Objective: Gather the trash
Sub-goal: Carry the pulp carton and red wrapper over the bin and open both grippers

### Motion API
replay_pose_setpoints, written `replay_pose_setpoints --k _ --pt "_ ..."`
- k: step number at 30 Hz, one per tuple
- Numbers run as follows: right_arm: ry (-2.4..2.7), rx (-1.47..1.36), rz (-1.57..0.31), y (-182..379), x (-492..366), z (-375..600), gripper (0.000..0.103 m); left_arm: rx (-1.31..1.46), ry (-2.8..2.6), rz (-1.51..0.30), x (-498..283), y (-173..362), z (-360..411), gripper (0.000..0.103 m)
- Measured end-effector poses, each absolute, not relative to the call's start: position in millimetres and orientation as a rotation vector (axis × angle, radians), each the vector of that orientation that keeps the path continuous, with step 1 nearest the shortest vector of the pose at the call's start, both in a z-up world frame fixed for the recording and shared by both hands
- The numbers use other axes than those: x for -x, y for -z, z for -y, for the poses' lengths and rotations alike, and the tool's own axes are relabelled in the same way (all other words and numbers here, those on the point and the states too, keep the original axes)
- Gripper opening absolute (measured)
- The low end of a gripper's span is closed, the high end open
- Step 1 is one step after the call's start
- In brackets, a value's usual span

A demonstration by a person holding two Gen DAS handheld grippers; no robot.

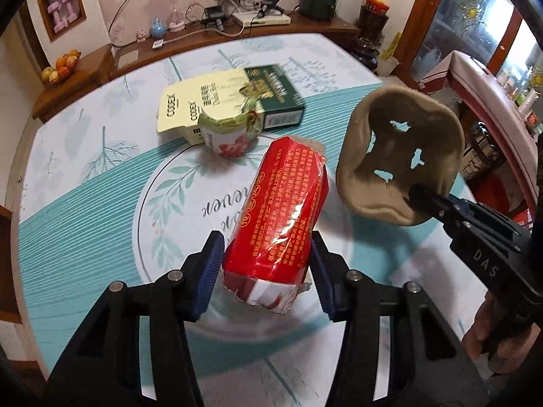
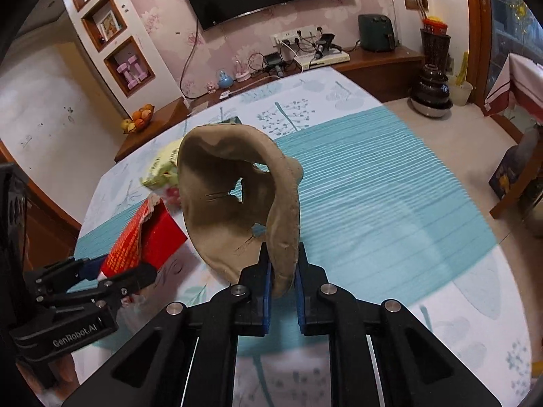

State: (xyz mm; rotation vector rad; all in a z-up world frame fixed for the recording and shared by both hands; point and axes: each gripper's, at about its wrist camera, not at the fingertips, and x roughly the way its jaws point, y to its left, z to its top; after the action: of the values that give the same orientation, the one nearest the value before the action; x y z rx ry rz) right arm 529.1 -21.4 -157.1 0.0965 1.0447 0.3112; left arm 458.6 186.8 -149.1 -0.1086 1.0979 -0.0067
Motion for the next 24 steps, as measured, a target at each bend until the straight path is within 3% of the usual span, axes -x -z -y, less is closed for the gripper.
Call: replay_pose_setpoints --k 13,24 --pt "-0.333 -0.133 -0.927 69.7 -436.9 51.3 0.011 0.066 0.037 -0.99 -354.2 54.3 -153.1 0.047" --pt "-0.309 -0.213 -0.926 22.8 -333.2 100.5 0.011 0.102 0.087 -0.954 -254.5 7.9 -125.6 0.047"
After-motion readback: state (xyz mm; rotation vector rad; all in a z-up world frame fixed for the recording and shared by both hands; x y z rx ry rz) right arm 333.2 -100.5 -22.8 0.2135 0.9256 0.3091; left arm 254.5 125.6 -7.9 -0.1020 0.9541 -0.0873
